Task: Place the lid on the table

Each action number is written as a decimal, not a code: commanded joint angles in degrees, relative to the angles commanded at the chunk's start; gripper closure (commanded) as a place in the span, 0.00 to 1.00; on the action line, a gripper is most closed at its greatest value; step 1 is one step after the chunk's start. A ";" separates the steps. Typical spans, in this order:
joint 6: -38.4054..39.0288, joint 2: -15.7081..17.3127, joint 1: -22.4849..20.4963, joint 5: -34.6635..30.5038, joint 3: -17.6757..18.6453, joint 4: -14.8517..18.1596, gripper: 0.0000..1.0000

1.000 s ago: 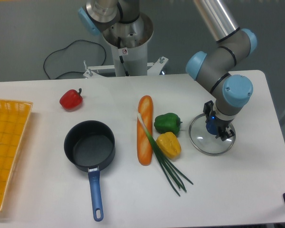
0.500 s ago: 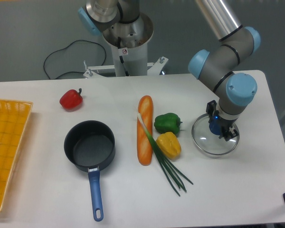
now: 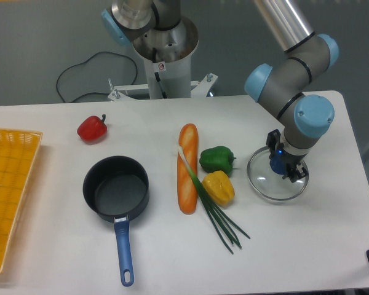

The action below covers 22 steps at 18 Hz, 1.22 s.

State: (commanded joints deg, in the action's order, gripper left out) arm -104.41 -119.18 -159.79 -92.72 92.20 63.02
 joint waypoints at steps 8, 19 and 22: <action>0.09 -0.62 0.26 0.00 0.26 -0.18 0.58; 0.35 -1.14 0.44 0.00 0.35 -0.26 0.52; 0.35 -1.23 0.44 0.00 0.35 -0.26 0.44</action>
State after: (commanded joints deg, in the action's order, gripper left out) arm -104.06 -120.41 -159.35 -92.72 92.55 62.75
